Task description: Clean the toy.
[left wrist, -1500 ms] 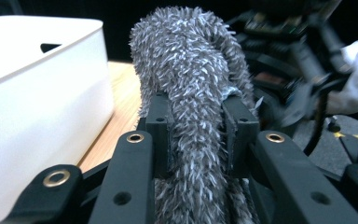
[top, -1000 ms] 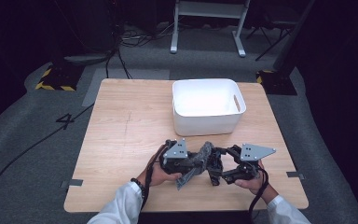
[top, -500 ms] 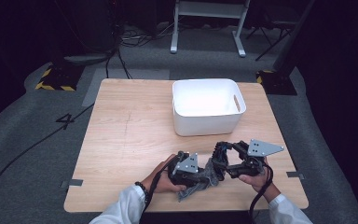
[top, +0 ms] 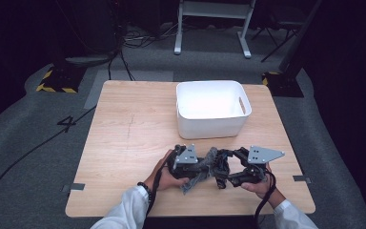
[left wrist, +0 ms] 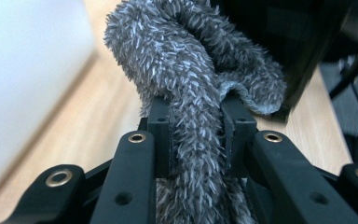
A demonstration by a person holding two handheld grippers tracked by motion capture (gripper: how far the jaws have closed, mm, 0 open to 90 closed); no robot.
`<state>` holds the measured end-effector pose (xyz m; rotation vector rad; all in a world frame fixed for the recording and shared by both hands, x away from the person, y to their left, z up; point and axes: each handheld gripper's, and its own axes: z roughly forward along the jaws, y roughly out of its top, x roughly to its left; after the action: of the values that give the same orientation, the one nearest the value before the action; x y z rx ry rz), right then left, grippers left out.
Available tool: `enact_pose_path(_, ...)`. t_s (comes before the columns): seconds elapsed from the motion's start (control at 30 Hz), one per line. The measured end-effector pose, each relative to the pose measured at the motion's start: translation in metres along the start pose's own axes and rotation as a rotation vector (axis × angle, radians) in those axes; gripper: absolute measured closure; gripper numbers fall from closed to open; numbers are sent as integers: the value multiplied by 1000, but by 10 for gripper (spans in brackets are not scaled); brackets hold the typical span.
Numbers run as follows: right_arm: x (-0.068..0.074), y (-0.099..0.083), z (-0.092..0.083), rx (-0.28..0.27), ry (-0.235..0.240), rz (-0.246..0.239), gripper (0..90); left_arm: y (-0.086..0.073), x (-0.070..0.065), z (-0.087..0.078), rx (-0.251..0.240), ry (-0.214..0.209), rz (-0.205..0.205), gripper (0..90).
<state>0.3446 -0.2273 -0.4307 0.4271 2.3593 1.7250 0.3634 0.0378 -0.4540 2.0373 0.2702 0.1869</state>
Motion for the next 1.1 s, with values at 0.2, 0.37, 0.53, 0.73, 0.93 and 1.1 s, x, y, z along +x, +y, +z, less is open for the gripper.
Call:
enact_pose_path(0.2,0,-3,6,62,-18,-20,255,11,-7,-34,-95,10,44,707)
enact_pose_path(0.37,0,-5,11,105,-21,-27,254,20,-12,-42,-154,-4,58,706)
enact_pose_path(0.53,2,-7,16,136,-17,-32,255,29,-17,-37,-167,-28,71,706)
enact_pose_path(0.73,3,-7,14,118,9,-46,255,22,-3,-28,-128,27,2,707)
enact_pose_path(0.93,4,-5,12,106,14,-53,255,12,5,-22,-87,31,-25,709)
enact_pose_path(1.1,0,1,2,39,7,-28,255,3,3,-12,-26,-11,-6,708)
